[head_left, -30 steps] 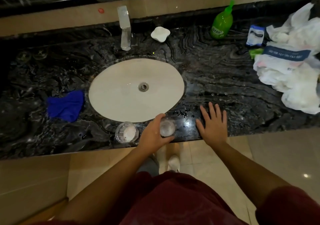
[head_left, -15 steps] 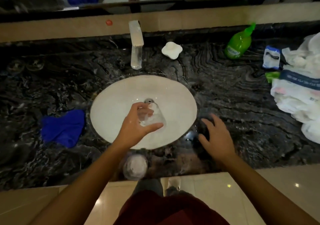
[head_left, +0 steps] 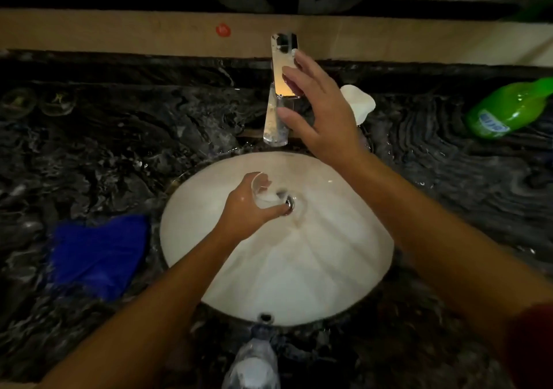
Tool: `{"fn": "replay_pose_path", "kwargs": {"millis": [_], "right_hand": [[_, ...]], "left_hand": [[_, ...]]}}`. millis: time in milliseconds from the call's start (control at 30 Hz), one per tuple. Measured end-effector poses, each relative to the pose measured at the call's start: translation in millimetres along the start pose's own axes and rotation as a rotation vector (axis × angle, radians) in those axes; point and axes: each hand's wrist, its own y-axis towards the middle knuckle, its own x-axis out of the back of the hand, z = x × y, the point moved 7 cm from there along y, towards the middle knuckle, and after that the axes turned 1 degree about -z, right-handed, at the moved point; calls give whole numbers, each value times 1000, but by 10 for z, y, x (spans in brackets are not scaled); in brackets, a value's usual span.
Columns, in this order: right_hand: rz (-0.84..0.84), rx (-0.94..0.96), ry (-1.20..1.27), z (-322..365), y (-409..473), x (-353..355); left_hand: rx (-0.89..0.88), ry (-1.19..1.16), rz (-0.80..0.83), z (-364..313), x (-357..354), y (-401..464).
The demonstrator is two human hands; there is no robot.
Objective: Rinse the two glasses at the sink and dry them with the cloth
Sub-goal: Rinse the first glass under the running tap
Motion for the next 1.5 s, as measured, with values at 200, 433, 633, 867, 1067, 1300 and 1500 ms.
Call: {"fn": "replay_pose_path", "kwargs": {"millis": [200, 433, 633, 867, 1067, 1300, 1500], "right_hand": [[-54, 148, 85, -260, 130, -23], [-56, 252, 91, -253, 292, 36], [-197, 183, -1, -53, 518, 97], [-279, -238, 298, -519, -202, 66], [384, -144, 150, -454, -967, -853], [880, -513, 319, -492, -767, -1414], [682, -809, 528, -630, -831, -1506]], "left_hand": [[-27, 26, -35, 222, -171, 359], [-170, 70, -135, 66, -245, 498], [-122, 8, -170, 80, -287, 575], [-109, -19, -214, 221, -277, 636], [-90, -16, -151, 305, -204, 683], [-153, 4, -57, 300, -302, 717], [-144, 156, 17, 374, -272, 834]]}}
